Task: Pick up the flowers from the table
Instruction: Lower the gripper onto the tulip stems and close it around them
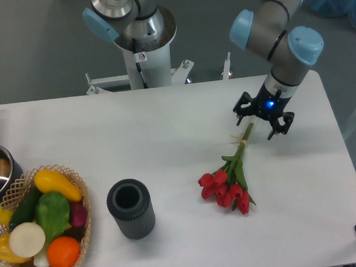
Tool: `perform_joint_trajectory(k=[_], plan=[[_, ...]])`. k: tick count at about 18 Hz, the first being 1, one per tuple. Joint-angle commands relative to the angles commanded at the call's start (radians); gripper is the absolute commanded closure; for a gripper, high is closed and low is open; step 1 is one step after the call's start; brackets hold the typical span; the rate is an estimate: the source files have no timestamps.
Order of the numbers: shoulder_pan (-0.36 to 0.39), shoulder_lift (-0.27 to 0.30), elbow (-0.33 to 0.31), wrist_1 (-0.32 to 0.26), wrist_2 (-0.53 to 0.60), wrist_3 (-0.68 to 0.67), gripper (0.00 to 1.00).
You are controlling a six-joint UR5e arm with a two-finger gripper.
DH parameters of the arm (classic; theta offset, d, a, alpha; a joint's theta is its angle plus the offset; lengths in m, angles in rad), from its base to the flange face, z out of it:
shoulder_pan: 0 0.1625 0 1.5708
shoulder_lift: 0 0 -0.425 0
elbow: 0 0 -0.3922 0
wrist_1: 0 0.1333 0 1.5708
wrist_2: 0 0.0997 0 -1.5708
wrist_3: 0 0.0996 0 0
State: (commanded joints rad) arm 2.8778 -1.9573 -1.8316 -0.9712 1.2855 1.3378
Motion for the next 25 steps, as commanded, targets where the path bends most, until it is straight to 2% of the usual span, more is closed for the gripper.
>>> perform_joint_trajectory(k=[3, 13, 17, 18, 19, 20, 25], plan=[[-0.009, -0.008, 0.0, 0.019, -0.002, -0.016, 0.0], [-0.031, -0.029, -0.014, 0.022, 0.002, -0.026, 0.0], [-0.043, -0.043, -0.014, 0.025, 0.003, -0.029, 0.07], [-0.049, -0.043, -0.014, 0.025, 0.003, -0.029, 0.21], [-0.049, -0.043, -0.014, 0.025, 0.005, -0.032, 0.29], [-0.049, -0.043, -0.014, 0.025, 0.008, -0.034, 0.32], [-0.049, -0.054, -0.012, 0.034, 0.009, -0.032, 0.33]])
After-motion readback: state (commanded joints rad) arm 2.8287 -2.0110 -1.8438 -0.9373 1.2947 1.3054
